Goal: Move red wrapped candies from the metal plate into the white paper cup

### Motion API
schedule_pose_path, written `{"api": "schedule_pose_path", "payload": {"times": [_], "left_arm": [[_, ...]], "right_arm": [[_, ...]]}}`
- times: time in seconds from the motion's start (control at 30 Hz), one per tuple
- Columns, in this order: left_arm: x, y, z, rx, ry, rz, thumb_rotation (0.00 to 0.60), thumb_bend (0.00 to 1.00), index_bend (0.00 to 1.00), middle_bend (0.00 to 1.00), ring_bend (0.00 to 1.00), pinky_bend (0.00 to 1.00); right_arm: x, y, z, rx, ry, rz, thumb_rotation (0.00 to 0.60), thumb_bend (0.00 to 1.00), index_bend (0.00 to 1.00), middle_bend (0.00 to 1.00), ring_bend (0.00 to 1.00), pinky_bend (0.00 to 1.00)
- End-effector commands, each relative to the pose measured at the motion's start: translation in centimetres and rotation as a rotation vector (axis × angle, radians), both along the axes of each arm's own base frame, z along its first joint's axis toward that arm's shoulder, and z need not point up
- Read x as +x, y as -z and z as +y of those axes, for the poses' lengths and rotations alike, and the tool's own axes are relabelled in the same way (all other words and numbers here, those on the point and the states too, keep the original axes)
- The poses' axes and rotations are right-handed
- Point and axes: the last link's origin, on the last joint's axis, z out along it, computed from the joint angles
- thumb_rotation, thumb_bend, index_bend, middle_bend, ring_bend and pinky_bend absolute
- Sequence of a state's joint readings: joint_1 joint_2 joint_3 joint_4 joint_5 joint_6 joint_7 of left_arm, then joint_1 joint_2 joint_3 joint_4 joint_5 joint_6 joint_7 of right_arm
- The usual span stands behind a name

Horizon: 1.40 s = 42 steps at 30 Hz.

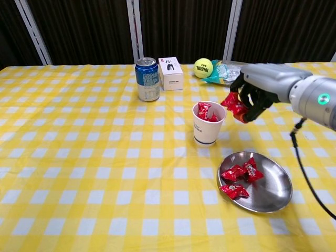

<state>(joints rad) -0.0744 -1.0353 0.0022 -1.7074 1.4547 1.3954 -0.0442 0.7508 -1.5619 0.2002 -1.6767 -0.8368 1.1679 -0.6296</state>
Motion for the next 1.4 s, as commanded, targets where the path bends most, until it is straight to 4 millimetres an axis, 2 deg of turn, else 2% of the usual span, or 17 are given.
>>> {"api": "schedule_pose_path", "payload": {"times": [0.03, 0.2, 0.63, 0.77, 1.07, 1.4], "left_arm": [[0.0, 0.0, 0.0, 0.0, 0.001, 0.0, 0.6, 0.01, 0.0, 0.0, 0.0, 0.0], [0.0, 0.1, 0.0, 0.0, 0.002, 0.002, 0.6, 0.01, 0.0, 0.0, 0.0, 0.0], [0.1, 0.0, 0.0, 0.003, 0.003, 0.003, 0.6, 0.01, 0.0, 0.0, 0.0, 0.0], [0.0, 0.0, 0.0, 0.003, 0.003, 0.002, 0.6, 0.01, 0.0, 0.0, 0.0, 0.0], [0.0, 0.0, 0.0, 0.001, 0.002, 0.003, 0.6, 0.01, 0.0, 0.0, 0.0, 0.0], [0.0, 0.0, 0.0, 0.0, 0.002, 0.003, 0.6, 0.01, 0.0, 0.0, 0.0, 0.0]], "right_arm": [[2.4, 0.6, -3.0, -0.009, -0.005, -0.019, 0.6, 0.46, 0.64, 0.71, 0.66, 0.92], [1.9, 0.6, -2.7, -0.012, 0.017, -0.024, 0.6, 0.46, 0.64, 0.71, 0.66, 0.92], [2.8, 1.3, -2.3, -0.009, -0.005, -0.038, 0.6, 0.46, 0.63, 0.71, 0.66, 0.92], [2.7, 1.6, -2.2, -0.01, -0.002, -0.037, 0.6, 0.45, 0.6, 0.71, 0.65, 0.92], [2.8, 1.9, -2.0, -0.015, -0.017, -0.042, 0.6, 0.36, 0.51, 0.71, 0.62, 0.92], [3.1, 1.7, -2.0, -0.034, -0.033, -0.052, 0.6, 0.35, 0.48, 0.71, 0.61, 0.92]]}}
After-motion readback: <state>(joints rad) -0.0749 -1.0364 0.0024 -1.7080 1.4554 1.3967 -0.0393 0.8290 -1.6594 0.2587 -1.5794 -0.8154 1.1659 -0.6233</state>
